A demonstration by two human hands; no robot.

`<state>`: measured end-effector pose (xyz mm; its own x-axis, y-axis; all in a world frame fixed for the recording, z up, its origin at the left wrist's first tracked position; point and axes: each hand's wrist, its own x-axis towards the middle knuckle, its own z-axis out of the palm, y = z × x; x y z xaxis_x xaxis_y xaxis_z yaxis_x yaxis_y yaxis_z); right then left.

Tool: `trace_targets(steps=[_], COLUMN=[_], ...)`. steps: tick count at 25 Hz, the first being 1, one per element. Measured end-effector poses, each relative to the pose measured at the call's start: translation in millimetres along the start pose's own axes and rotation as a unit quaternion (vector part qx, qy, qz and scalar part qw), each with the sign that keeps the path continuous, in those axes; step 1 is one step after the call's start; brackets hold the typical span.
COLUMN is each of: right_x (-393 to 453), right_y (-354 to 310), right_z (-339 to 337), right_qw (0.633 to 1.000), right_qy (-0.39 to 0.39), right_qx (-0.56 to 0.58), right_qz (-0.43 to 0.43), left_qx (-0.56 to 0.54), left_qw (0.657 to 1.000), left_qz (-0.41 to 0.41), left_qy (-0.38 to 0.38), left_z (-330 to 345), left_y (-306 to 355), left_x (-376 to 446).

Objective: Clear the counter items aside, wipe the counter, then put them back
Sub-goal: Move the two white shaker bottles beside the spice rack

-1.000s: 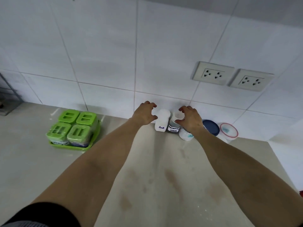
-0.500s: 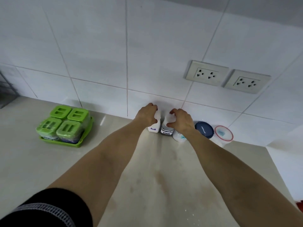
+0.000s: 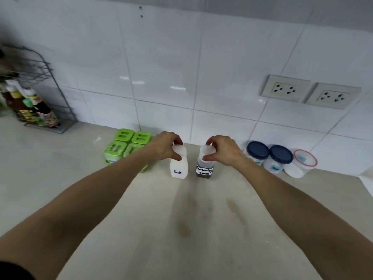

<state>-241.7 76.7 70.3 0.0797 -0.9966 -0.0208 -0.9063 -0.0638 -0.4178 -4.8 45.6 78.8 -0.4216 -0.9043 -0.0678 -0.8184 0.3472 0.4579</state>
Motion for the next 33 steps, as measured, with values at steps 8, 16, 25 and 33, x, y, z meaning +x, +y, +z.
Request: trace_targets(steps=[8, 16, 25, 33], right_x=[10.3, 25.6, 37.4, 37.1], right_y=[-147.5, -230.0, -259.8, -261.0], right_z=[57.9, 112.7, 140.3, 141.8], right_qw=[1.0, 0.999, 0.996, 0.993], right_qy=[0.002, -0.03, -0.051, -0.05], right_qx=[0.029, -0.013, -0.068, -0.102], right_qz=[-0.007, 0.004, 0.008, -0.004], left_qx=[0.036, 0.062, 0.069, 0.077], left_qw=[0.999, 0.997, 0.996, 0.994], left_qz=[0.012, 0.025, 0.045, 0.058], left_qy=[-0.031, -0.046, -0.034, -0.047], left_z=[-58.9, -88.4, -85.1, -83.0], left_y=[-122.2, -209.0, -242.1, -245.6], left_x=[-62.0, -75.6, -72.7, -74.8])
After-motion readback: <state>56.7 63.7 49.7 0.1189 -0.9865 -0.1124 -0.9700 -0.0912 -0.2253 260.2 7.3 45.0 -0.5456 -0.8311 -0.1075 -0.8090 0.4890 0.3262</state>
